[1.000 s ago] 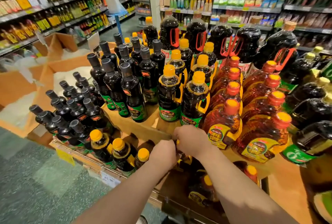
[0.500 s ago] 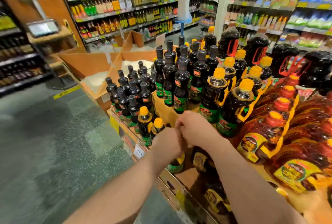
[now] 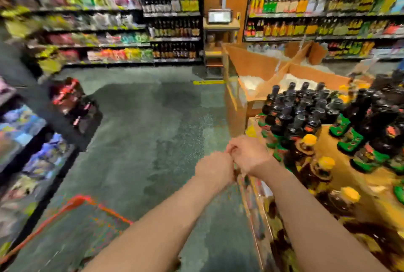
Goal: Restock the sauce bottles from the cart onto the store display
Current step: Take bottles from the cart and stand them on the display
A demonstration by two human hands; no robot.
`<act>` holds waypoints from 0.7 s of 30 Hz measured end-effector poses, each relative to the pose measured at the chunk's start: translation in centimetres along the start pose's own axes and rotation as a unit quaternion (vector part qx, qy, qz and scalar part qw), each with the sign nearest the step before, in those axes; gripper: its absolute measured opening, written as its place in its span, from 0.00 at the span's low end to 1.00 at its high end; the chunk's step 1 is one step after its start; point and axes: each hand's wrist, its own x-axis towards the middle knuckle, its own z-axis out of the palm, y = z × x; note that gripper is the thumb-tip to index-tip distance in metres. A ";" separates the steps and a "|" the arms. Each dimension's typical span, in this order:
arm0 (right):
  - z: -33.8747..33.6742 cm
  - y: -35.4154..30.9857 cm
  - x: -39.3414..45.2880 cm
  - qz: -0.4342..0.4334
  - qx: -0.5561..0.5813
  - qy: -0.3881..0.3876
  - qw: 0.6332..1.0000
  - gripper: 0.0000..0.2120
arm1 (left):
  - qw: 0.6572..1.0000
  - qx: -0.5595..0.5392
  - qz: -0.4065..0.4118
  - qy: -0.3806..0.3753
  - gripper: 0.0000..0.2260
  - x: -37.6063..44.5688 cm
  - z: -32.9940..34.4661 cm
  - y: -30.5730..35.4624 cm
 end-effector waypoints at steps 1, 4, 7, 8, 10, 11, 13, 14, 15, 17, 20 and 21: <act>1.5 -2.2 0.8 -0.026 0.011 -0.005 1.000 0.13 | 1.000 0.002 -0.023 0.003 0.16 -0.9 -0.3 -2.6; 6.1 -8.5 2.0 -0.109 0.021 -0.028 0.993 0.14 | 0.995 -0.001 -0.095 0.021 0.15 -4.2 -0.5 -9.8; 11.1 -14.6 2.1 -0.192 0.013 -0.075 0.979 0.12 | 0.985 -0.003 -0.171 0.033 0.16 -8.5 0.7 -15.9; 12.8 -16.6 1.8 -0.217 0.001 -0.095 0.972 0.12 | 0.980 -0.008 -0.196 0.028 0.16 -10.1 1.2 -17.8; 16.3 -20.1 1.3 -0.258 -0.011 -0.128 0.958 0.12 | 0.970 -0.018 -0.244 0.012 0.16 -13.2 2.3 -21.1; 17.9 -21.7 1.0 -0.281 -0.009 -0.140 0.949 0.12 | 0.963 -0.024 -0.270 0.008 0.16 -14.8 2.7 -22.6; 20.7 -24.8 0.1 -0.324 -0.016 -0.163 0.932 0.12 | 0.949 -0.035 -0.314 0.004 0.16 -17.7 3.5 -25.2; 22.2 -26.8 -0.6 -0.345 -0.032 -0.182 0.920 0.12 | 0.940 -0.044 -0.339 0.004 0.16 -19.6 4.0 -26.6; 23.0 -27.8 -1.0 -0.352 -0.052 -0.195 0.914 0.12 | 0.936 -0.050 -0.348 0.003 0.15 -20.6 4.3 -27.2; 25.0 -30.5 -2.1 -0.388 -0.078 -0.216 0.892 0.13 | 0.921 -0.064 -0.385 -0.004 0.15 -23.5 5.0 -29.1; 28.0 -34.0 -3.7 -0.437 -0.081 -0.240 0.863 0.14 | 0.891 -0.077 -0.448 -0.018 0.14 -27.9 5.9 -31.4; 28.9 -34.9 -4.3 -0.453 -0.088 -0.247 0.852 0.14 | 0.882 -0.076 -0.465 -0.023 0.14 -29.2 6.3 -32.0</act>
